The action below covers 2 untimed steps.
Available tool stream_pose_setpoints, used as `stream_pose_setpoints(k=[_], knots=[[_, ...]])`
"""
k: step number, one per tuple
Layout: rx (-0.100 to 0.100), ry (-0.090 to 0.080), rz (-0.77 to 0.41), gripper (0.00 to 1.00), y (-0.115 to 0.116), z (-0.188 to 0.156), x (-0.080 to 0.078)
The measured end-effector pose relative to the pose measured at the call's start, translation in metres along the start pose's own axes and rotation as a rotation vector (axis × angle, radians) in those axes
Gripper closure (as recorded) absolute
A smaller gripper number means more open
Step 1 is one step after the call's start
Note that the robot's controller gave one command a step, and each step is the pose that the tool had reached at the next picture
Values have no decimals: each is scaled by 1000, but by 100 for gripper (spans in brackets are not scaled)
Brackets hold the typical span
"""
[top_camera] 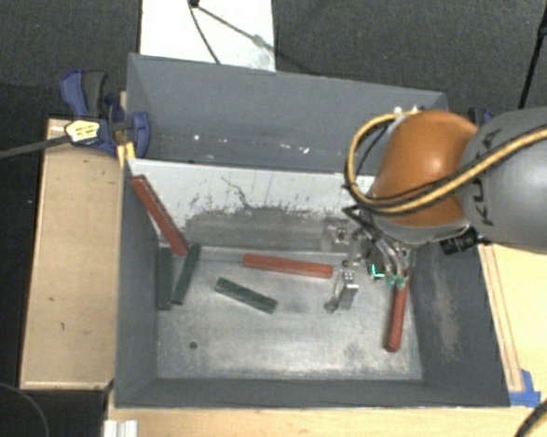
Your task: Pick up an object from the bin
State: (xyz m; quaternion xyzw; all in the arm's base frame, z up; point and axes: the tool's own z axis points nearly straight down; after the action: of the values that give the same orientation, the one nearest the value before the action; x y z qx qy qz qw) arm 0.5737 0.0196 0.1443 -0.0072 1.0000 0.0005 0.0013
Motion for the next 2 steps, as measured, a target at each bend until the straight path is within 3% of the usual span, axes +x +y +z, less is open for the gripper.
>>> stream_pose_setpoints(k=[1,2], knots=[[-1,6,-90,0,45,77,-16],[-1,-4,-85,100,43,71,-19]])
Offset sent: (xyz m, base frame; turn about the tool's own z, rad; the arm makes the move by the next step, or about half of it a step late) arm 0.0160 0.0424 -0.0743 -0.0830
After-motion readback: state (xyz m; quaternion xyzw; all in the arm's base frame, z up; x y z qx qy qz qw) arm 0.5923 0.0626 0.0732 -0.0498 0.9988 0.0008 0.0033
